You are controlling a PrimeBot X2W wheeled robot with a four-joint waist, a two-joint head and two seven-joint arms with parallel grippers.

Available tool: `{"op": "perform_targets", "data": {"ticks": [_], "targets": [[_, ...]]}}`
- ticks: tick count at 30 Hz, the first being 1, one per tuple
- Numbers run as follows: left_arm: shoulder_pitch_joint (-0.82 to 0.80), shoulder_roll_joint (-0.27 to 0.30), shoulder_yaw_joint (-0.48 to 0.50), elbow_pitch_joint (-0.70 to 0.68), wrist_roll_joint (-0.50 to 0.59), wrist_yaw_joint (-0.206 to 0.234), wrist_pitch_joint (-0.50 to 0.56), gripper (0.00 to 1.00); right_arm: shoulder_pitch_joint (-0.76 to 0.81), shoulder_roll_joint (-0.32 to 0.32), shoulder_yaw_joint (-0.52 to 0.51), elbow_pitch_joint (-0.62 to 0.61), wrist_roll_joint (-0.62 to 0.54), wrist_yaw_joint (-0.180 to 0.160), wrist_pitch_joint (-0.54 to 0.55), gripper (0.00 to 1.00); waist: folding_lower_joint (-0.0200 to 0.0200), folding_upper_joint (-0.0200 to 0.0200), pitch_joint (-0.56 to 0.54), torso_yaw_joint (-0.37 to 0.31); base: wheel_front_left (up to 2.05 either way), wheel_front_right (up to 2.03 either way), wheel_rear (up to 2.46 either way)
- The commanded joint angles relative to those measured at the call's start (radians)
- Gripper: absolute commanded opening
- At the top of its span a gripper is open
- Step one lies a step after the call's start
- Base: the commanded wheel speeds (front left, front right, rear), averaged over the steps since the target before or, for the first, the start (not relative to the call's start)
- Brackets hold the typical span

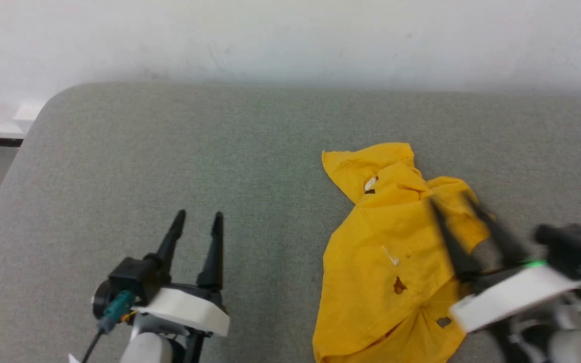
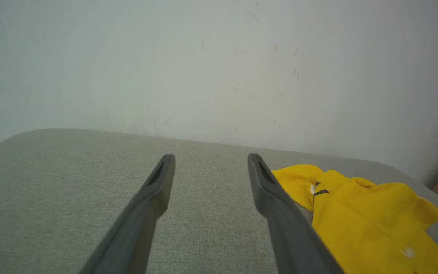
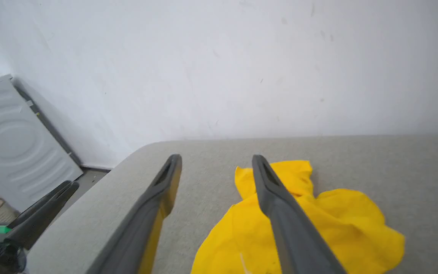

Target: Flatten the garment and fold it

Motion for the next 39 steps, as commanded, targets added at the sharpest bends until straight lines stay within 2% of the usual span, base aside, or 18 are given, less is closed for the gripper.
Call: {"op": "perform_targets", "data": {"ticks": [1, 4, 7, 13, 17, 24, 28, 36, 37, 38, 39], "targets": [[-0.010, -0.002, -0.026, -0.003, 0.010, -0.007, -0.005, 1.00, 0.005, -0.002, -0.070, -0.009, -0.036, -0.001, -0.037, 1.00, 0.0000, -0.0001, -0.004, -0.009, 0.00, 0.00, 0.00], [-0.022, -0.002, -0.123, -0.003, 0.011, -0.013, -0.005, 1.00, 0.023, -0.002, -0.214, 0.008, -0.134, -0.001, -0.080, 1.00, 0.0000, -0.0001, -0.003, -0.022, 0.00, 0.00, 0.00], [-0.040, -0.002, -0.260, 0.015, 0.005, -0.016, -0.005, 1.00, 0.041, -0.002, -0.288, 0.054, -0.139, -0.001, -0.083, 1.00, 0.0000, -0.0001, -0.004, -0.032, 0.00, 0.00, 0.00], [-0.125, -0.002, -0.580, 0.101, -0.061, -0.017, 0.011, 1.00, 0.062, -0.002, -0.325, 0.118, -0.138, -0.001, -0.066, 1.00, 0.0000, -0.0001, 0.009, -0.056, 0.00, 0.00, 0.00], [-0.206, -0.002, -0.714, 0.179, -0.126, -0.017, 0.089, 1.00, 0.057, -0.002, -0.301, 0.137, -0.130, -0.001, -0.063, 1.00, 0.0000, -0.0001, 0.023, -0.074, 0.00, 0.00, 0.00], [-0.300, -0.002, -0.808, 0.268, -0.235, -0.015, 0.262, 1.00, 0.036, -0.002, -0.270, 0.165, -0.117, -0.001, -0.073, 1.00, 0.0000, -0.0001, 0.042, -0.104, 0.00, 0.00, 0.00], [-0.349, -0.002, -0.841, 0.297, -0.275, 0.016, 0.346, 1.00, 0.030, -0.002, -0.256, 0.175, -0.112, -0.001, -0.080, 1.00, 0.0000, -0.0001, 0.052, -0.123, 0.00, 0.00, 0.00], [-0.442, -0.002, -0.888, 0.367, -0.296, 0.113, 0.454, 1.00, 0.019, -0.002, -0.232, 0.188, -0.097, -0.001, -0.091, 1.00, 0.0000, -0.0001, 0.076, -0.160, 0.00, 0.00, 0.00], [-0.451, -0.002, -0.897, 0.373, -0.301, 0.115, 0.470, 0.95, 0.018, -0.002, -0.230, 0.190, -0.096, -0.001, -0.093, 1.00, 0.0000, -0.0001, 0.078, -0.162, 0.00, 0.00, 0.00], [-0.458, -0.002, -0.904, 0.377, -0.308, 0.112, 0.481, 0.45, 0.017, -0.002, -0.229, 0.193, -0.095, -0.001, -0.095, 1.00, 0.0000, -0.0001, 0.080, -0.165, 0.00, 0.00, 0.00], [-0.462, -0.002, -0.910, 0.378, -0.317, 0.109, 0.488, 0.08, 0.015, -0.002, -0.229, 0.195, -0.093, -0.001, -0.098, 1.00, 0.0000, -0.0001, 0.081, -0.166, 0.00, 0.00, 0.00]]}}
